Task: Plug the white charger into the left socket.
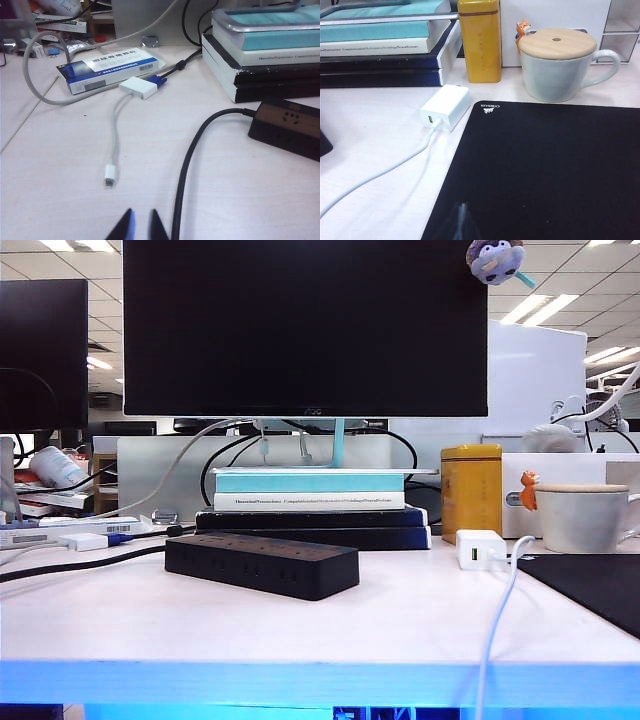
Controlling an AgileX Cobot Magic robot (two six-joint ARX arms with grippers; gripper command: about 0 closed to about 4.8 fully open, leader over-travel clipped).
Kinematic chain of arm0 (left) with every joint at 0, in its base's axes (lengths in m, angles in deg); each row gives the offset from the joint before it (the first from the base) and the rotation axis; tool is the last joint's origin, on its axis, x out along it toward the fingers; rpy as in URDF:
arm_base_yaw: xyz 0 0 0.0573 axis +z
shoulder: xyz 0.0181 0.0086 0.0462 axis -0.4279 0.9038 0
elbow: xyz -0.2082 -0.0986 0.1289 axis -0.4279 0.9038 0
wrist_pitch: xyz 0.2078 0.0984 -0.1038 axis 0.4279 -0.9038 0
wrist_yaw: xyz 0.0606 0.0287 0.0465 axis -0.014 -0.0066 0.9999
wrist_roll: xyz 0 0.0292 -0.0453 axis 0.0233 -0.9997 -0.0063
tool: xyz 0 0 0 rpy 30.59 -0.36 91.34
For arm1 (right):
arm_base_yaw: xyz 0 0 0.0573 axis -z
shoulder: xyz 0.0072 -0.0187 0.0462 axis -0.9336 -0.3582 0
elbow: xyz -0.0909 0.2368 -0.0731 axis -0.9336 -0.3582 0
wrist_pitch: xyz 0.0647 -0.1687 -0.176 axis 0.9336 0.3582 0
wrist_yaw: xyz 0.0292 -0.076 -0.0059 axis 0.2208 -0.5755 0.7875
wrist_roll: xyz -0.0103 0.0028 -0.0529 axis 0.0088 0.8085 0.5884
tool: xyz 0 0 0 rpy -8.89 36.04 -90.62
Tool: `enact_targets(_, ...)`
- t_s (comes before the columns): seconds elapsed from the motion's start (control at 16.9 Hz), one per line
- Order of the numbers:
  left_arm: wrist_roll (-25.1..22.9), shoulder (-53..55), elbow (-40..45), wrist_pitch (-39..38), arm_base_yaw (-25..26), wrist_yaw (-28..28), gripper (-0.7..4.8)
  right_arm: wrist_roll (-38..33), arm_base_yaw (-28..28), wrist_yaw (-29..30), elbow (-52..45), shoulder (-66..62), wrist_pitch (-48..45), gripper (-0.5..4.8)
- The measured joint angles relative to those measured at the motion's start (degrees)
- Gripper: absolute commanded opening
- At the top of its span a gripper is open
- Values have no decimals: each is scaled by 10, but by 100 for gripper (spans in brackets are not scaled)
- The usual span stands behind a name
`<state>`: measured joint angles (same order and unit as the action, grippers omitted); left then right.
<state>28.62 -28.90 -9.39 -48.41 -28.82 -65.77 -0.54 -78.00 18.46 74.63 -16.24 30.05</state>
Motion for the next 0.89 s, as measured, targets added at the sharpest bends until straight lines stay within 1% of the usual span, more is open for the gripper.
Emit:
enact_targets(0.06,0,0,0,0,0,0,-5,0,0,0,0,0,0,-1)
enact_targets(0.89,0,0,0,0,0,-1,-5,0,0,0,0,0,0,-1)
